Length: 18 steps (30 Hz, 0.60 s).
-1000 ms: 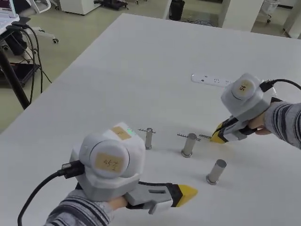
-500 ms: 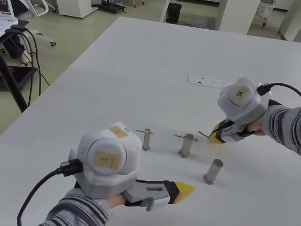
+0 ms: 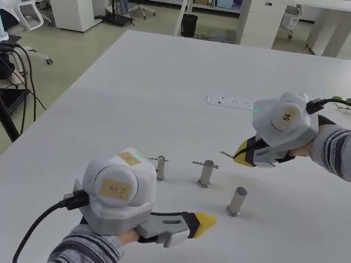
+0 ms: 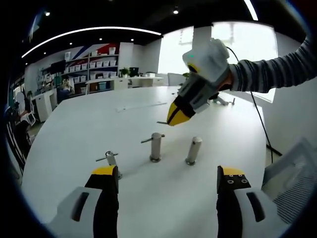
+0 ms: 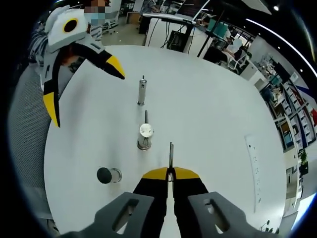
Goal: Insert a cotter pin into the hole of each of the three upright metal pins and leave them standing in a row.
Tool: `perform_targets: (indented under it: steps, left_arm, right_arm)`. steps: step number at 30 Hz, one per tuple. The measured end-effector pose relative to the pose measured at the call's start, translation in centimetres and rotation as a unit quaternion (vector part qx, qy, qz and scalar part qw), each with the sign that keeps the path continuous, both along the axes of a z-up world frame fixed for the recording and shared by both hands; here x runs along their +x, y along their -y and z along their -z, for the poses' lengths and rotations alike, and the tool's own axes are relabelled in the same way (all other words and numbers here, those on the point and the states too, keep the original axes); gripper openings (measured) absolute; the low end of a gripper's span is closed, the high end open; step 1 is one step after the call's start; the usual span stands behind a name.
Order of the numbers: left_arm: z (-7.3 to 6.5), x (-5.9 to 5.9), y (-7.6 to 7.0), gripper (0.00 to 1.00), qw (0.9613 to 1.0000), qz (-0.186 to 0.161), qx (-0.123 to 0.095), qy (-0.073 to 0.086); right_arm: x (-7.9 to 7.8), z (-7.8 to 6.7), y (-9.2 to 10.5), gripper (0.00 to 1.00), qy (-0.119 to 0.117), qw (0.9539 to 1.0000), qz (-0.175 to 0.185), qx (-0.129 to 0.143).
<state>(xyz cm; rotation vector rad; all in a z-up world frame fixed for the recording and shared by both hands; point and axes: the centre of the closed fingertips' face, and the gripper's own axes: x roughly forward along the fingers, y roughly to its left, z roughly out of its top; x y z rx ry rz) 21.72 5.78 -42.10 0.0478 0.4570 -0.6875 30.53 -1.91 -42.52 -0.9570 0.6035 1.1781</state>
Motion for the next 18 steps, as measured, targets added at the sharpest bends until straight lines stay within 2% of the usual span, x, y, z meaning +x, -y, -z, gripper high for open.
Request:
perform_targets:
  steps: [6, 7, 10, 12, 14, 18]
  left_arm:
    - [-0.3, -0.1, 0.3, 0.74, 0.9999, 0.008, -0.001, 0.009]
    - [-0.4, -0.1, 0.4, 0.74, 0.9999, 0.008, -0.002, 0.012]
    - [-0.6, -0.1, 0.3, 0.71, 0.9999, 0.007, -0.005, 0.011]
    - [-0.7, 0.0, 0.3, 0.71, 0.9999, 0.004, -0.006, 0.014]
    - [-1.3, 0.1, 0.2, 0.71, 0.9996, -0.001, -0.018, 0.02]
    - [-1.4, 0.2, -0.1, 0.64, 0.9995, -0.006, -0.027, 0.015]
  right_arm:
    - [-1.9, -1.4, -1.1, 0.0, 0.017, 0.9994, -0.029, 0.01]
    - [-1.5, -1.1, -1.2, 0.0, 0.018, 0.9993, -0.032, 0.012]
    - [-2.5, -1.5, -1.8, 0.0, 0.022, 0.9986, -0.044, 0.017]
    - [-3.2, -1.7, -2.1, 0.0, 0.029, 0.9978, -0.057, 0.014]
    - [-3.9, -1.8, -2.4, 0.0, 0.034, 0.997, -0.069, 0.013]
    - [-5.2, -1.8, -2.7, 0.0, 0.043, 0.9946, -0.094, 0.002]
